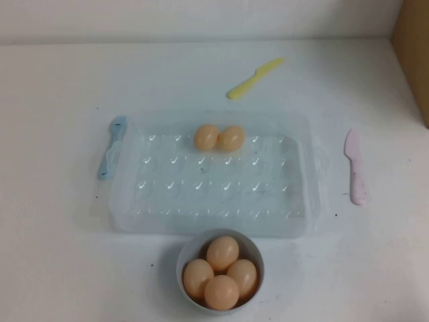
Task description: Take an egg out of the egg box
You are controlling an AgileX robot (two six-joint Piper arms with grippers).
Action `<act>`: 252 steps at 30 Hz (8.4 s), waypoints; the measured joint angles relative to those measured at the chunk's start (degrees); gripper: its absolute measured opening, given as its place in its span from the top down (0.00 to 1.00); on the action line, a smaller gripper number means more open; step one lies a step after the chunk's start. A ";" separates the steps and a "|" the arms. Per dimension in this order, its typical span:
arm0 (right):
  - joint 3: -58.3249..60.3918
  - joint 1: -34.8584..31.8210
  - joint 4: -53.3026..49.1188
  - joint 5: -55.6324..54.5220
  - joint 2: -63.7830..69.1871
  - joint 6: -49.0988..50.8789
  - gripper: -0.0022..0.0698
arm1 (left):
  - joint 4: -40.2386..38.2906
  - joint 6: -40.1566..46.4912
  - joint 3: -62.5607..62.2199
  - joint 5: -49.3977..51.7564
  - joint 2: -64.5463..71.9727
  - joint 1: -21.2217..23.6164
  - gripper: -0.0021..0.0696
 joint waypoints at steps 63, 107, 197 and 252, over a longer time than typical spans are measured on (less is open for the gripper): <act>0.00 0.00 0.00 0.00 0.00 0.00 0.99 | -34.48 -25.01 0.00 -24.18 0.00 0.00 0.98; 0.00 0.00 0.00 0.12 0.00 0.00 0.99 | -10.50 15.58 -100.12 49.61 98.92 -25.15 0.98; 0.00 0.00 0.00 0.12 0.00 0.00 0.99 | -5.28 5.15 -112.07 27.04 128.85 -25.58 0.50; 0.00 0.00 0.00 0.15 0.00 0.00 0.99 | 0.00 0.01 -65.70 21.72 92.55 -43.66 0.48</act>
